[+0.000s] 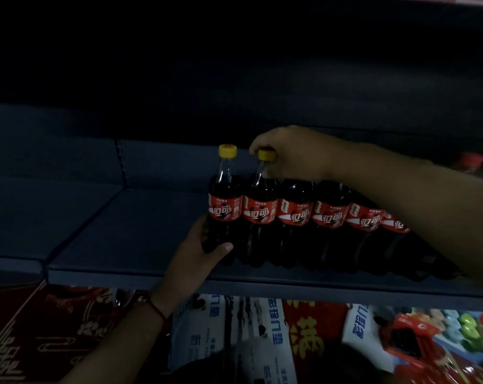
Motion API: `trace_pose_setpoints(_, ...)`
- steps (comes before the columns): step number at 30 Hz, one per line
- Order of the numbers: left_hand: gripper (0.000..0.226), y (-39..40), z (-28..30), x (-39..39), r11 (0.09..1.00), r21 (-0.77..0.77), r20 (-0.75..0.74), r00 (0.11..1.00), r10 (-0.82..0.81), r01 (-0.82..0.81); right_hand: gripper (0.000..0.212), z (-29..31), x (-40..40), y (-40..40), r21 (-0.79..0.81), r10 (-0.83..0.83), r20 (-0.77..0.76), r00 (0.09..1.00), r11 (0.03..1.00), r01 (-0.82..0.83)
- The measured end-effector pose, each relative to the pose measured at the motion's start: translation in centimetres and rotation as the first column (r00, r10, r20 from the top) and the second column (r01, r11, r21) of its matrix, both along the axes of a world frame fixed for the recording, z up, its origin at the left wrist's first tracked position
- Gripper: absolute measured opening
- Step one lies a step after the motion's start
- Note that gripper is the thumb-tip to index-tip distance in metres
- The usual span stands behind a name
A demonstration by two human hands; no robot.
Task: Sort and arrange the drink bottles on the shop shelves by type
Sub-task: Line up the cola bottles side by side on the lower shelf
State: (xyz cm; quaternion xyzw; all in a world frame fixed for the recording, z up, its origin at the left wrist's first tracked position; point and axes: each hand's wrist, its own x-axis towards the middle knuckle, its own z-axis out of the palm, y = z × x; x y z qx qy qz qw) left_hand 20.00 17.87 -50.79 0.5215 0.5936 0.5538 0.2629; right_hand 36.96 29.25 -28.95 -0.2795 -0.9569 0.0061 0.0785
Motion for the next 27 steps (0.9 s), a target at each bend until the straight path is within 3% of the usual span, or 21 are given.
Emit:
trace_pose_setpoints(3,0.080,-0.6,3.2,0.2,0.996,0.091,-0.004,1.000,0.025,-0.024,0.066,-0.8,0.9,-0.5,0.030,-0.028,-0.031,0.999,0.999,0.029)
trace_pose_setpoints(5,0.096,-0.5,6.7,-0.1,0.970,0.217,-0.202,0.968,0.151,-0.106,0.077,-1.1,2.1,-0.7,0.071,-0.048,-0.053,0.997,0.996,0.052)
trace_pose_setpoints(6,0.103,-0.1,8.6,-0.3,0.949,0.292,-0.397,0.887,0.234,-0.120,0.079,-1.2,2.8,-0.7,0.084,-0.059,-0.066,0.996,0.994,0.065)
trace_pose_setpoints(8,0.111,1.2,12.3,-0.1,0.924,0.380,-0.760,0.556,0.337,-0.041,0.083,-1.3,4.3,-0.4,0.094,-0.100,-0.076,0.992,0.990,0.107)
trace_pose_setpoints(9,0.113,1.9,13.8,0.3,0.932,0.362,-0.862,0.383,0.331,0.011,0.086,-1.4,5.0,-0.2,0.088,-0.122,-0.071,0.990,0.988,0.128)
trace_pose_setpoints(11,0.118,3.5,15.6,1.2,0.954,0.291,-0.950,0.140,0.279,0.075,0.090,-1.5,6.0,0.1,0.040,-0.150,-0.052,0.987,0.988,0.152)
trace_pose_setpoints(13,0.122,4.8,16.1,1.6,0.977,0.198,-0.980,0.026,0.196,0.074,0.091,-1.9,6.3,0.2,-0.001,-0.146,-0.028,0.989,0.989,0.146)
trace_pose_setpoints(18,0.118,5.7,16.3,1.3,0.991,0.126,-0.991,0.046,0.124,0.040,0.089,-3.3,6.1,0.9,0.093,-0.140,-0.070,0.988,0.985,0.146)
trace_pose_setpoints(23,0.116,5.7,15.2,1.1,0.980,0.189,-0.979,0.092,0.182,0.068,0.089,-3.9,6.7,1.1,0.156,-0.079,-0.129,0.989,0.983,0.099)
trace_pose_setpoints(27,0.110,5.5,14.3,0.8,0.967,0.234,-0.964,0.151,0.218,0.097,0.079,-4.2,7.3,1.7,0.086,0.014,-0.239,0.971,0.996,0.007)
